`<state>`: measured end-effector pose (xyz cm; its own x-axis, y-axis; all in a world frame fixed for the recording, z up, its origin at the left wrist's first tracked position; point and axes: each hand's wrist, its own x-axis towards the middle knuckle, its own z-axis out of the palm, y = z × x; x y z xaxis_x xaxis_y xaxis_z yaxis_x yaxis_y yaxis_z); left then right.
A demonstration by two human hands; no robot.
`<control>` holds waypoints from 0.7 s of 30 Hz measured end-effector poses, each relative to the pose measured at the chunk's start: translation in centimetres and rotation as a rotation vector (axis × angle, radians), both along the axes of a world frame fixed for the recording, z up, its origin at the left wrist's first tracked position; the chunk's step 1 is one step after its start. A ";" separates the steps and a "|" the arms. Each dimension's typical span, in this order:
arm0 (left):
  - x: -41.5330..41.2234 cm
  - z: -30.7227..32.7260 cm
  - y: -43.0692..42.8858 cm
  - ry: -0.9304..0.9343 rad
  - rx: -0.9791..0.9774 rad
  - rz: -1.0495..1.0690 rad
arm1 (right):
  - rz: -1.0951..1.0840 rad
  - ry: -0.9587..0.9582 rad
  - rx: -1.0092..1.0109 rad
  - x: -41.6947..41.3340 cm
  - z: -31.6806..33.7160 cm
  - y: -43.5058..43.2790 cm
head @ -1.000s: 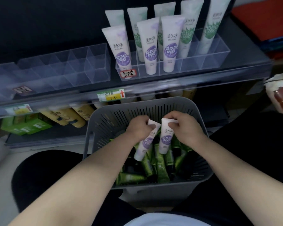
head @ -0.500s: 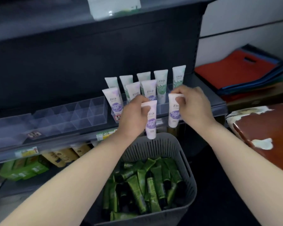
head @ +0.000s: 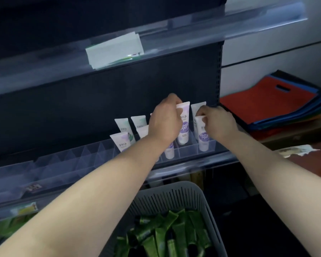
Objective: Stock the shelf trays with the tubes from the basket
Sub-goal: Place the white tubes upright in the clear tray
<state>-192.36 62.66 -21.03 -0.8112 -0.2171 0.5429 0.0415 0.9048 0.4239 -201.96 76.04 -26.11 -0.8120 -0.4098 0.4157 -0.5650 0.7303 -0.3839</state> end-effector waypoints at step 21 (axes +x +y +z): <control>-5.8 -1.9 -0.1 -0.406 -0.423 0.087 | -0.050 0.341 -0.003 0.1 -1.5 1.9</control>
<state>-198.11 62.59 -22.92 -0.9612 -0.1244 0.2461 -0.1303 0.9914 -0.0075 -201.84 77.90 -27.66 -0.6449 -0.3714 0.6680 -0.6251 0.7592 -0.1813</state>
